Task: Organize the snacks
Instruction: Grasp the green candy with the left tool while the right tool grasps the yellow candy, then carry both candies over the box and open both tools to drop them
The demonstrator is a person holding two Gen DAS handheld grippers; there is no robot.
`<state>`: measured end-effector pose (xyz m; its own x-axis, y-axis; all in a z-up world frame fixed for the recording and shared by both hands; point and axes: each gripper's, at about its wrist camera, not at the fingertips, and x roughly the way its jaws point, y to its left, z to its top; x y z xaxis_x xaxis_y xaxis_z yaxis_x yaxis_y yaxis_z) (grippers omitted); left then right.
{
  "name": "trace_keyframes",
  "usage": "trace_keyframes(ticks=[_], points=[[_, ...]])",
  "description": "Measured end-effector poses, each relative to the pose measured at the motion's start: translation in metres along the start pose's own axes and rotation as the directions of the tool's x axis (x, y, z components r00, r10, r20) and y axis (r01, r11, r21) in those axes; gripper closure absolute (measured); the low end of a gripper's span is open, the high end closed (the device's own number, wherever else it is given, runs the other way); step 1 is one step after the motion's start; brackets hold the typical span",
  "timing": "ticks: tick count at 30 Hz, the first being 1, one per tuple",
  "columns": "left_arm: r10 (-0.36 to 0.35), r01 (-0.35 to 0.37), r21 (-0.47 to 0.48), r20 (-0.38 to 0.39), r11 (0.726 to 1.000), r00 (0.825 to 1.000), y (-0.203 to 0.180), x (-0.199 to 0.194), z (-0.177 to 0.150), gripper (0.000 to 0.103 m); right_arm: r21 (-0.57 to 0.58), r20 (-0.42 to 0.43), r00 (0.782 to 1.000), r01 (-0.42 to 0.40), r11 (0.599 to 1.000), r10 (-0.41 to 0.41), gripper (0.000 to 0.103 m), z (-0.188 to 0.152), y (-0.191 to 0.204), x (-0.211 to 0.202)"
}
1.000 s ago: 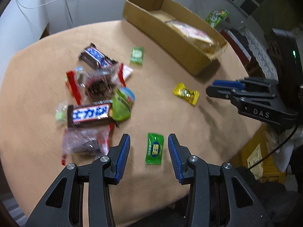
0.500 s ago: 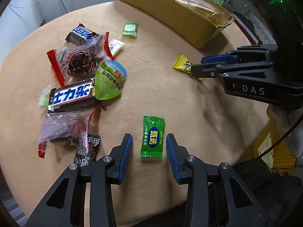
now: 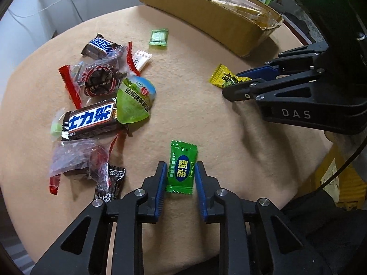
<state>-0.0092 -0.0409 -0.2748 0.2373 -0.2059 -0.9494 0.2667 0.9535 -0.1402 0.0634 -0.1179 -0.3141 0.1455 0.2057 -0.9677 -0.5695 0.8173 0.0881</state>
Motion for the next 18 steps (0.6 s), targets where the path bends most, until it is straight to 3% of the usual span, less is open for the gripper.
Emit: trace_keyframes(ticks=[8,18], points=[[-0.036,0.037,-0.045,0.017,0.998,0.999,0.011,-0.004,-0.002,0.083,0.039,0.013,1.0,-0.025,0.999,0.024,0.081,-0.01,-0.006,-0.003],[-0.066,0.069,-0.057,0.054,0.996,0.996,0.018,-0.025,0.004,0.083,0.102,0.088,0.995,-0.06,0.993,0.051,0.081,-0.025,-0.031,-0.029]])
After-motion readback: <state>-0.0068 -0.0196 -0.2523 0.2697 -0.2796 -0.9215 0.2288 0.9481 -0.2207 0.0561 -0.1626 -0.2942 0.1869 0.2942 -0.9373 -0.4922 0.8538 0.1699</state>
